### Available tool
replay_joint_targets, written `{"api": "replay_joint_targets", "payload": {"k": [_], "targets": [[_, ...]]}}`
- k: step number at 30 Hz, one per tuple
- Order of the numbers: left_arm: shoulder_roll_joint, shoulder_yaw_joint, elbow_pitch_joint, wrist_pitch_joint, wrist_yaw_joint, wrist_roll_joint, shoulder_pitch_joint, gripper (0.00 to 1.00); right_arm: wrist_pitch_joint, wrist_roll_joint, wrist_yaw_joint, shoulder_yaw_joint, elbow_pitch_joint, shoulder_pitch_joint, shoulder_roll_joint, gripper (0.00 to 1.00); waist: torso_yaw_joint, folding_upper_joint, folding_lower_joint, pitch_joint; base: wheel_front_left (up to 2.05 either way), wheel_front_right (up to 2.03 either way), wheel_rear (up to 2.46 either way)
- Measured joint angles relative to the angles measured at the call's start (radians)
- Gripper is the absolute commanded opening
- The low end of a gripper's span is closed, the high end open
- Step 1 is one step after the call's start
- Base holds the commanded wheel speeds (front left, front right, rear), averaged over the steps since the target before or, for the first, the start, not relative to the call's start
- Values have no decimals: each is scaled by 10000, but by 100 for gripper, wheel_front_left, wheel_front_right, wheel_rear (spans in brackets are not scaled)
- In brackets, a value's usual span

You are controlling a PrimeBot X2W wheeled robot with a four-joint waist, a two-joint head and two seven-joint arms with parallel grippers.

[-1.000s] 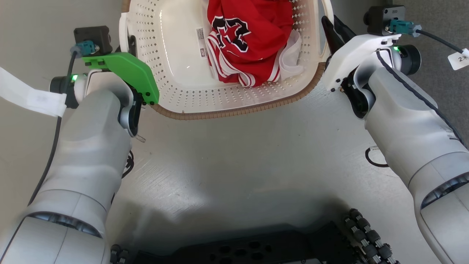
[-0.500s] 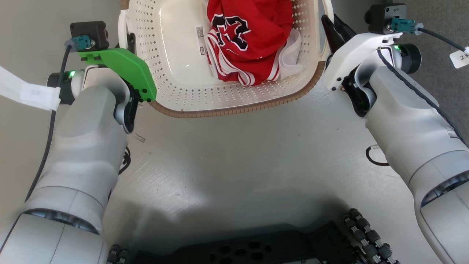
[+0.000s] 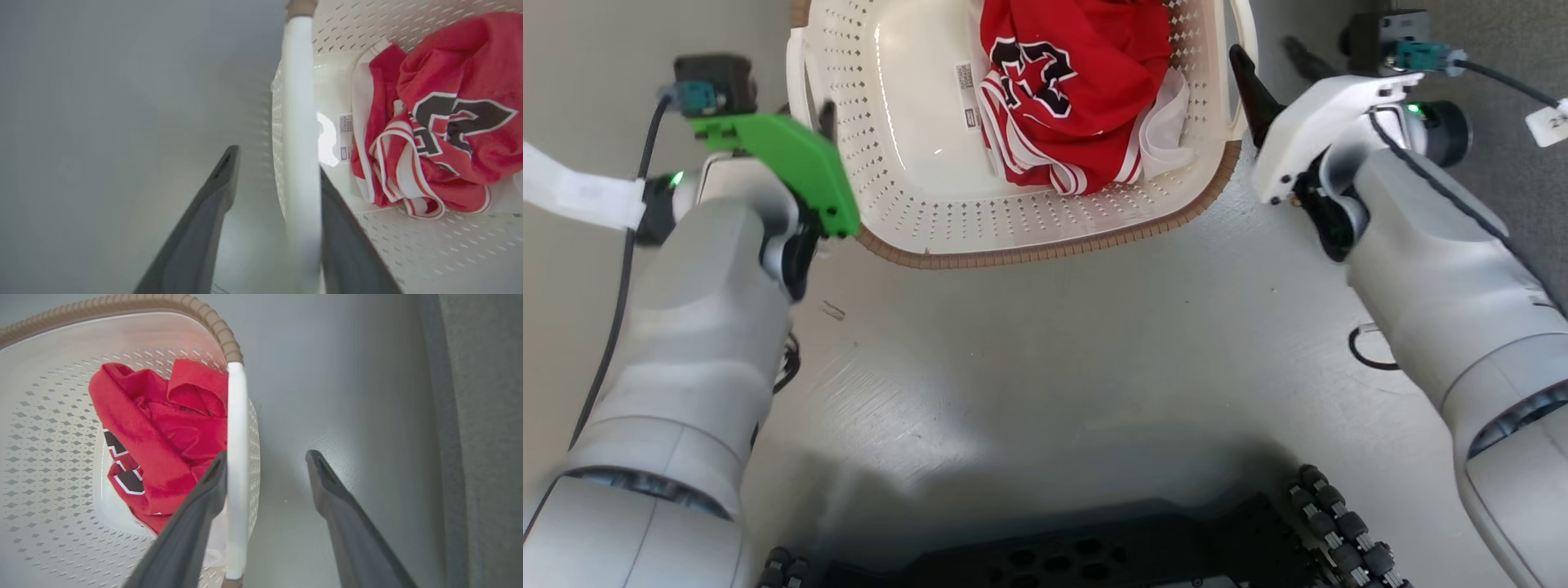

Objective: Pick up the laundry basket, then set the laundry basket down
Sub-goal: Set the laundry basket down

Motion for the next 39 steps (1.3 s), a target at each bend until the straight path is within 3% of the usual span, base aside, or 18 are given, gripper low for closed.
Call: {"api": "replay_joint_targets", "payload": {"k": [7, 18, 34, 39], "targets": [[117, -125, 71, 0, -165, 0, 73, 100, -4, -29, 73, 88, -105, 0, -82, 100, -23, 0, 1, -253, 0, 0, 0], [119, -267, -102, -1095, -174, 17, 214, 100, -46, -31, 157, -2, -299, 93, -343, 100, -34, 0, 1, -1104, 0, 0, 0], [119, -221, -339, -1776, -165, 100, 960, 100, -48, -309, 144, -811, -1956, 923, -755, 100, 20, 0, 0, -3027, 0, 0, 0], [117, -144, -508, -1776, -127, 107, 1344, 100, -48, -418, -61, -1198, -2491, 1416, -876, 100, 25, 0, 0, -3663, 0, 0, 0]]}}
